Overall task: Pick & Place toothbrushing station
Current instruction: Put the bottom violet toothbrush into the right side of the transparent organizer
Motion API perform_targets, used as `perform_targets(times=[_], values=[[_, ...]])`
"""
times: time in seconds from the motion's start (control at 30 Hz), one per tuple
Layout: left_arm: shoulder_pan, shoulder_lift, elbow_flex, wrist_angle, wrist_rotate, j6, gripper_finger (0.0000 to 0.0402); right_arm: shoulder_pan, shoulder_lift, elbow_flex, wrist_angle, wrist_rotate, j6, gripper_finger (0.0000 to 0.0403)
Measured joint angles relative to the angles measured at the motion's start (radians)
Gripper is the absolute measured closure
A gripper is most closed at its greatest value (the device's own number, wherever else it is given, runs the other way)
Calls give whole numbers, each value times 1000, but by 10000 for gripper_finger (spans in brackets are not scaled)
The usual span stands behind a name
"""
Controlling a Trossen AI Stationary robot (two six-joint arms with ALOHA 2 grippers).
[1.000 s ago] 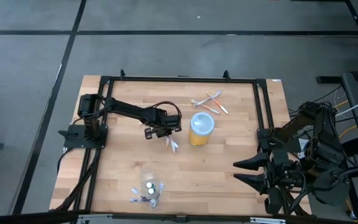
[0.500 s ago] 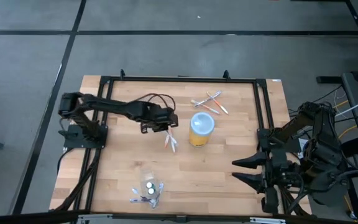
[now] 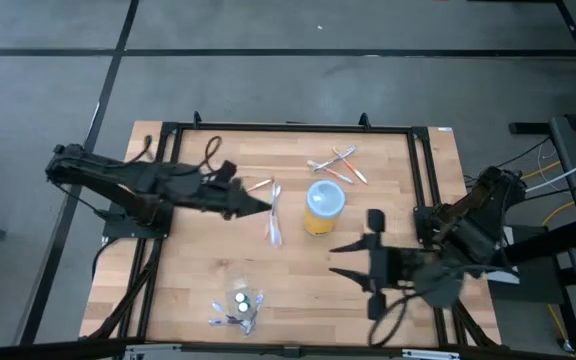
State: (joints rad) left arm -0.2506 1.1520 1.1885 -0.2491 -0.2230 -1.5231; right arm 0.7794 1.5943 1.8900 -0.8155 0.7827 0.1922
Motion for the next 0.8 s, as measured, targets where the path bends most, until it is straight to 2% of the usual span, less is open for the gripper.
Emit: perform_targets(times=[0.3,0.43,0.8], values=[[-173,-7,0,106,-89,11,400,-118,75,0,163,-151,-374,248],[-189,0,0,114,-101,4,400,-138,117,0,254,-149,-535,250],[-196,26,-1,127,-100,-64,400,-178,131,0,366,-159,-620,296]])
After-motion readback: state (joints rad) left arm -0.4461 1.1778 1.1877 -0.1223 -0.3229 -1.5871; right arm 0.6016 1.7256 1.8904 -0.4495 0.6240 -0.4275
